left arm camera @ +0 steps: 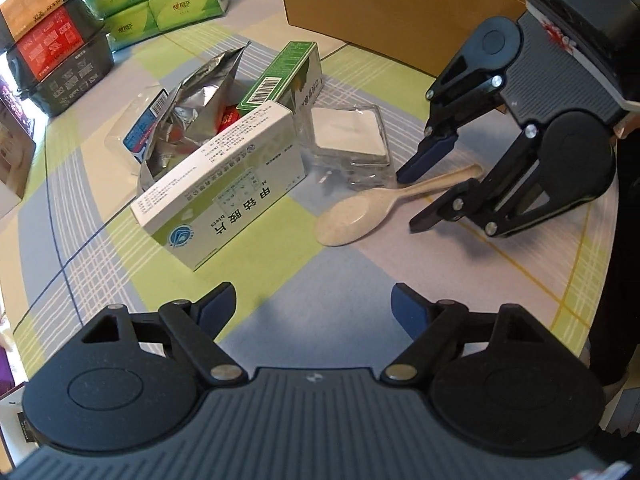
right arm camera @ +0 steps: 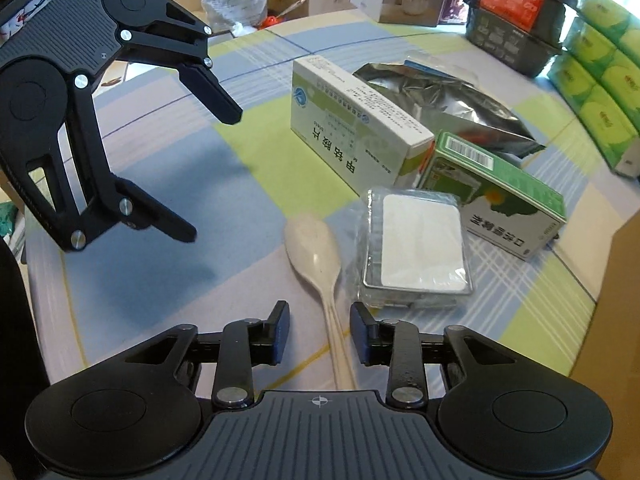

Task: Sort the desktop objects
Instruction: 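Grasp the white spoon handle with the right tool while the left tool grasps the wrapped pad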

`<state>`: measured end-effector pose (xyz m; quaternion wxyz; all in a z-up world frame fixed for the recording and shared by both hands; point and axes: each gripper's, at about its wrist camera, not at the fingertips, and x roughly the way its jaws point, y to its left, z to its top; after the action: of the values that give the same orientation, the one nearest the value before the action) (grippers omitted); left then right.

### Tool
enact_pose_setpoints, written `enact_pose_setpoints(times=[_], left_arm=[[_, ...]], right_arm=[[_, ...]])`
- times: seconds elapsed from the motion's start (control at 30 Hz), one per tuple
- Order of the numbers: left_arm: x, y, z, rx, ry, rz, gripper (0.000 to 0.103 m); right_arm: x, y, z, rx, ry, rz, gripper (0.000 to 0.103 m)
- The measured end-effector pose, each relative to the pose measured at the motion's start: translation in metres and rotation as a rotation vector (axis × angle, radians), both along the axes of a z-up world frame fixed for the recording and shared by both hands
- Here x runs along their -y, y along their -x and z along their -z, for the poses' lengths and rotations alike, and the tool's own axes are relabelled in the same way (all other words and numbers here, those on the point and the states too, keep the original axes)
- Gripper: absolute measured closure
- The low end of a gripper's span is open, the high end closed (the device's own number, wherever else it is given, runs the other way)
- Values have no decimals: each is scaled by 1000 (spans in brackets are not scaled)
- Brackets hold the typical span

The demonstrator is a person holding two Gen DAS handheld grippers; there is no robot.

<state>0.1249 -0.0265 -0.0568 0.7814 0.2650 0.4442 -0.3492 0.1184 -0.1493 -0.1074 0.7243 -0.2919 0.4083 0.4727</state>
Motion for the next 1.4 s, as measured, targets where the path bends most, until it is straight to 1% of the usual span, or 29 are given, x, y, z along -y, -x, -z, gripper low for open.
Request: enact_pose_setpoints(times=[0.03, 0.07, 0.1, 0.17, 0.2, 0.33, 0.47, 0.57, 0.67, 0.8, 0.97, 1.07, 1.1, 1.2, 1.23, 1.27, 1.33, 1.4], left_arm=[[0, -1, 1, -1, 0, 1, 21], [1, -1, 2, -2, -2, 3, 21], [2, -1, 3, -2, -3, 4, 21], [3, -2, 4, -3, -5, 5, 21], [4, -2, 4, -4, -5, 7, 21], [12, -2, 2, 8, -8, 37, 21], [27, -4, -2, 19, -12, 71, 21], [43, -9, -4, 31, 5, 72, 21], [59, -16, -5, 18, 49, 48, 21], [81, -24, -3, -1, 103, 2, 21], [104, -31, 6, -21, 147, -98, 21], [114, -36, 12, -23, 142, -158, 22], [118, -38, 14, -20, 134, -175, 23], [124, -42, 21, -17, 106, -219, 36], [124, -45, 24, -23, 96, -229, 46], [123, -46, 26, -33, 90, -237, 50], [116, -43, 26, -59, 106, -246, 53], [109, -36, 23, -69, 82, -234, 54]], right_arm=[[-1, -1, 1, -1, -3, 3, 77], [-1, -2, 2, -7, -10, 9, 81], [-2, -3, 2, -18, -15, 13, 88], [-2, -2, 2, -26, -15, 16, 98], [-2, -1, 2, -28, -13, 16, 99], [8, 3, -3, -44, -7, 57, 100], [30, 8, -13, -53, 0, 136, 100], [46, 6, -18, -51, 18, 206, 100], [62, 5, -23, -51, 32, 273, 100], [78, 10, -27, -45, 49, 320, 100], [98, 10, -25, -29, 45, 412, 100], [106, 11, -22, -34, 38, 448, 100], [109, 11, -21, -36, 35, 455, 100], [114, 11, -20, -43, 22, 480, 100], [115, 11, -21, -46, 14, 488, 100], [115, 11, -22, -48, 9, 494, 100], [118, 11, -23, -56, -4, 508, 100], [119, 12, -24, -68, -21, 526, 100]])
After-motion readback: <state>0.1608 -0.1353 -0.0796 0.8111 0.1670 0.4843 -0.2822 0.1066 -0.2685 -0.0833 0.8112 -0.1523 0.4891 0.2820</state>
